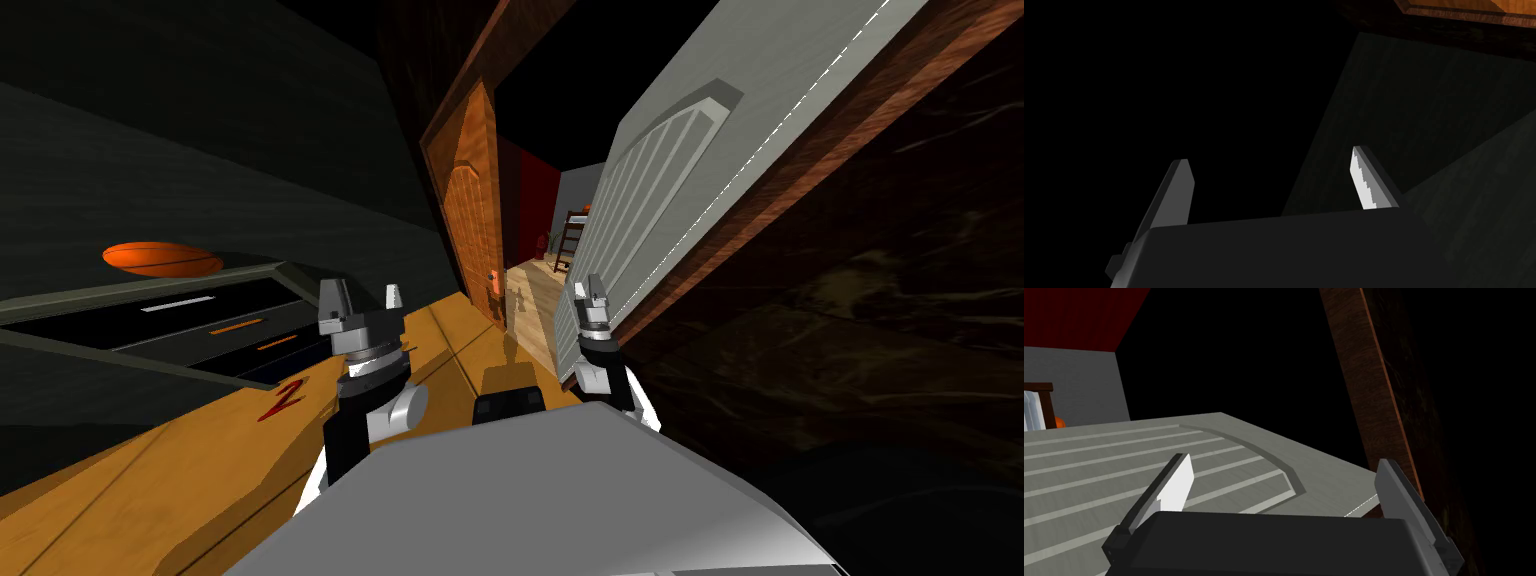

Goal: Push the door open

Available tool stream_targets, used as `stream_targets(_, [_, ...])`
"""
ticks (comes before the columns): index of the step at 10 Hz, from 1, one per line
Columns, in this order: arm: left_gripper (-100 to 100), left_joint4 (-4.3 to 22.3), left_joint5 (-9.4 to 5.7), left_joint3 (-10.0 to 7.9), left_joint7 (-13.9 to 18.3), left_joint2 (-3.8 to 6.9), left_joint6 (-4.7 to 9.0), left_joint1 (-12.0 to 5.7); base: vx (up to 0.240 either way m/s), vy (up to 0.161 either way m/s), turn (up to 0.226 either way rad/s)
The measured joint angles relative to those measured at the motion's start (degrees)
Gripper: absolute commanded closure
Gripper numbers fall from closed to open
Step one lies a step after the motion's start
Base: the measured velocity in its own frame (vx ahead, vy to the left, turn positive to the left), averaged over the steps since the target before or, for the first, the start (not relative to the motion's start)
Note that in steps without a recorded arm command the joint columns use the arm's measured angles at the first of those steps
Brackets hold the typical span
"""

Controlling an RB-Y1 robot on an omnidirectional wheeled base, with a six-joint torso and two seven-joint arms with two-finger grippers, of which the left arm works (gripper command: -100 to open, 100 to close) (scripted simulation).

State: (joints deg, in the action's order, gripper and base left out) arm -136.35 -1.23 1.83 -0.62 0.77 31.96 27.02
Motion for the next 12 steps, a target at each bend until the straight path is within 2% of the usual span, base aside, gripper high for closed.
stream_targets(4, [-100,4.31,0.14,1.62,0.71,1.32,-1.2,-1.65,0.13,0.09,-0.094])
stream_targets(10, [-100,12.16,0.52,3.96,1.48,2.51,-3.45,-5.84,0.102,0.086,-0.101])
stream_targets(12, [-100,15.78,0.88,5.58,1.67,2.77,-3.03,-6.37,0.11,0.126,-0.164])
